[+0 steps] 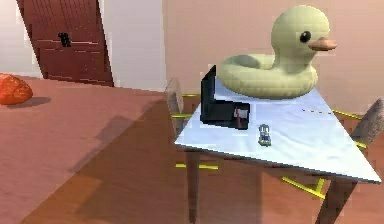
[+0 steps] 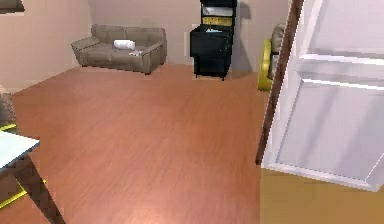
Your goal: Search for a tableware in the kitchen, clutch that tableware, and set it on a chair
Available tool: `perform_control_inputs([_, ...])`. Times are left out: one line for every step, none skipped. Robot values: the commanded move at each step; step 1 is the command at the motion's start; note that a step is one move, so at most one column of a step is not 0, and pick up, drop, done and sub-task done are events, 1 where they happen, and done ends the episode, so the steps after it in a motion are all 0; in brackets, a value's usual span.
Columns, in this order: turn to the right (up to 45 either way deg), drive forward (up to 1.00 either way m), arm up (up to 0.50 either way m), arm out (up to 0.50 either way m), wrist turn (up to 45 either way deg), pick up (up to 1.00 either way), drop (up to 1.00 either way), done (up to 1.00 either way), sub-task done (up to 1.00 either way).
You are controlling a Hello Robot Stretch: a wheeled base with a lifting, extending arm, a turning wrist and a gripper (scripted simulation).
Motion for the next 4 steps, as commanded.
perform_control_inputs([-6.0, 0.0, 0.0, 0.0, 0.0, 0.0, 0.0, 0.0, 0.0])
perform_control_inputs([0.0, 0.25, 0.0, 0.0, 0.0, 0.0, 0.0, 0.0, 0.0])
perform_control_inputs([-45.0, 0.0, 0.0, 0.0, 0.0, 0.0, 0.0, 0.0, 0.0])
perform_control_inputs([-12.0, 0.0, 0.0, 0.0, 0.0, 0.0, 0.0, 0.0, 0.0])
